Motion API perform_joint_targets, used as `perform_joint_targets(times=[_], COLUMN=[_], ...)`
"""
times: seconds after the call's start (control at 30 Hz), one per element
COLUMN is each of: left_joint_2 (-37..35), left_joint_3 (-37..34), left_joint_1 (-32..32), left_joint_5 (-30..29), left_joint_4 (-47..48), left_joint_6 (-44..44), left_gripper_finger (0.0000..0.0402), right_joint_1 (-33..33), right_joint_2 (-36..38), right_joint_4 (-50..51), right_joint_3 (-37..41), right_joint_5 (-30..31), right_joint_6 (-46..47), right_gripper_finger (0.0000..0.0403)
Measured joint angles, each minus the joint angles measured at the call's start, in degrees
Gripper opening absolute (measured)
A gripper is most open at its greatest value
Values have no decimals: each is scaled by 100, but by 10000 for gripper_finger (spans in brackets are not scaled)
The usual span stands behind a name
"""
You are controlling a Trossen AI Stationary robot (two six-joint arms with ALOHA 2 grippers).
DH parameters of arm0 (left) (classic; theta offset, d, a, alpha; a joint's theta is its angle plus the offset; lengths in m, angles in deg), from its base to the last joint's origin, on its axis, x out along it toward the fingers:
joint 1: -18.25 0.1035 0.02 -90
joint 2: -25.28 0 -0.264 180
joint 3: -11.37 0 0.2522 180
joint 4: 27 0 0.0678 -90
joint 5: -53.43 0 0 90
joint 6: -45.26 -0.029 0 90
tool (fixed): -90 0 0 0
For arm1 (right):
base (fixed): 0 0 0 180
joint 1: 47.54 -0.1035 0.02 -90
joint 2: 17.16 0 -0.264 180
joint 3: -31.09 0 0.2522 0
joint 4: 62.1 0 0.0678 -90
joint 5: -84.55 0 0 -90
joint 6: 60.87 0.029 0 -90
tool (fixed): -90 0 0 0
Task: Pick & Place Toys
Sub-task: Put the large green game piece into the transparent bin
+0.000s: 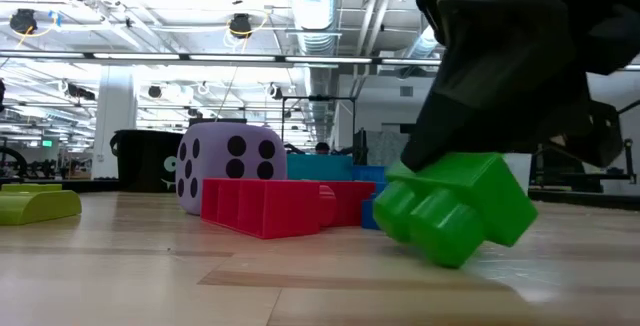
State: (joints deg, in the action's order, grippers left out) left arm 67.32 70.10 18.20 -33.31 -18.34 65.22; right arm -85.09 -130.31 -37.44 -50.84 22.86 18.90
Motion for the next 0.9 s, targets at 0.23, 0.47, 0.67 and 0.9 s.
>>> perform_joint_targets(times=[0.23, 0.47, 0.67, 0.9], left_joint_2=[0, 0, 0, 0], left_joint_3=[0, 0, 0, 0], left_joint_1=[0, -1, -1, 0], left_joint_5=[0, 0, 0, 0], left_joint_4=[2, 0, -2, 0], left_joint_6=[0, 0, 0, 0], left_gripper_finger=[2, 2, 2, 2], right_joint_1=[78, 300, 695, 1104], right_joint_2=[0, -2, -2, -2], right_joint_4=[171, 972, 1856, 2017], right_joint_3=[-165, -638, -1313, -2050], right_joint_5=[7, 306, 500, 846], right_joint_6=[-577, -1628, -2854, -4335], right_gripper_finger=[17, 9, 8, 7])
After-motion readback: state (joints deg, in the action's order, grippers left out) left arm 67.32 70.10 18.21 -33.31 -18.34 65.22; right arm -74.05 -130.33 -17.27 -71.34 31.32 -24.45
